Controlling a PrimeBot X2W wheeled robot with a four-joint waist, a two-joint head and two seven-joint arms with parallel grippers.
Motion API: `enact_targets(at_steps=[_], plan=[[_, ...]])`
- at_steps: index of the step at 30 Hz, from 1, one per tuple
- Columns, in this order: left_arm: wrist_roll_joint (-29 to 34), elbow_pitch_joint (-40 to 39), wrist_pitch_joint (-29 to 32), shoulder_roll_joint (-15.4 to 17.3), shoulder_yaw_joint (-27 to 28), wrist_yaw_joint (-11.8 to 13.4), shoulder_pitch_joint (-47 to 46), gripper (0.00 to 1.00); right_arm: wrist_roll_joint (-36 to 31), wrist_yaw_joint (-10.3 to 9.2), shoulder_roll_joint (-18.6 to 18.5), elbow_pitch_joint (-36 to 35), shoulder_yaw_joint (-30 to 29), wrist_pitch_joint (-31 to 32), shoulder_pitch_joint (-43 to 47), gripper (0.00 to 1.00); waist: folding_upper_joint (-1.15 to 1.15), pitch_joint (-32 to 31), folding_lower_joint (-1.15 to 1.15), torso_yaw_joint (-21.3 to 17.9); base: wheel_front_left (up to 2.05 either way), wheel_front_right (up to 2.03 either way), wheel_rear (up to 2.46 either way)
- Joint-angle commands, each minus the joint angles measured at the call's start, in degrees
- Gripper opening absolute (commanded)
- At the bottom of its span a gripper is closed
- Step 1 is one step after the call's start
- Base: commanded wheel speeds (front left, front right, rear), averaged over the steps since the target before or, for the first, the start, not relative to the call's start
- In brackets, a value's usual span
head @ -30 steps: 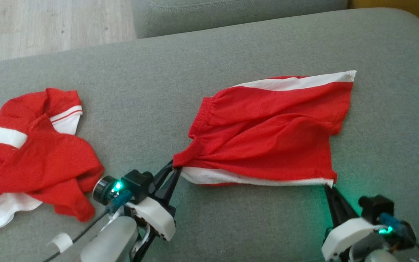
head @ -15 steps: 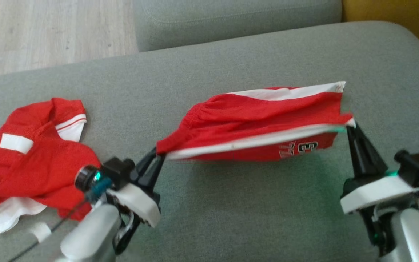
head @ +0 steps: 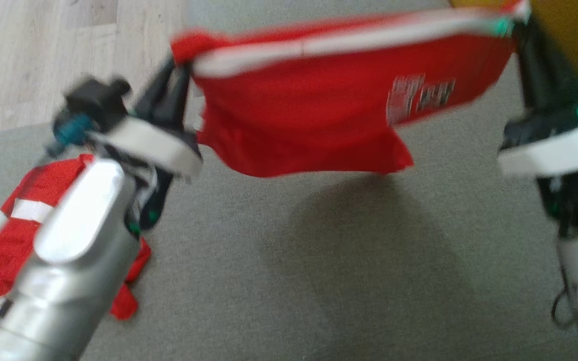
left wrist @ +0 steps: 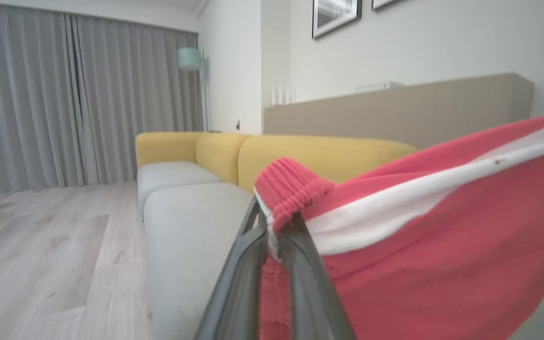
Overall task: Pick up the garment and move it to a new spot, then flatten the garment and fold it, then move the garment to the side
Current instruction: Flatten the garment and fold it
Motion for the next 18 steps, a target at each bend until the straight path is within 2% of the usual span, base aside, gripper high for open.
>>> enact_targets(at_steps=[1,7,13,18], plan=[[-0.88,-2.51,0.28,1.42,4.18,1.38,-4.60,0.00,-0.68,-0.04,-0.99,-1.95,0.56,-0.63,-4.41,0.00,0.00,-0.57,0.00,-0.03,0.00,0.00,0.00],[-3.93,-6.84,3.15,0.85,6.10,4.08,-3.59,0.00,-1.70,-0.04,-1.71,-1.43,1.52,1.08,-6.27,0.00,0.00,-1.70,0.00,0.63,0.00,0.00,0.00],[-5.48,-13.96,6.32,2.82,5.52,6.47,3.88,0.00,-1.67,-0.04,-2.35,-5.04,1.11,3.23,0.04,0.00,0.00,-2.11,0.00,1.30,0.00,0.00,0.00],[-7.45,-22.82,8.46,4.77,6.50,9.63,10.57,0.00,-2.10,-0.04,-2.00,-10.94,-1.82,5.72,5.74,0.00,0.00,-1.63,0.00,1.75,0.00,0.00,0.00]])
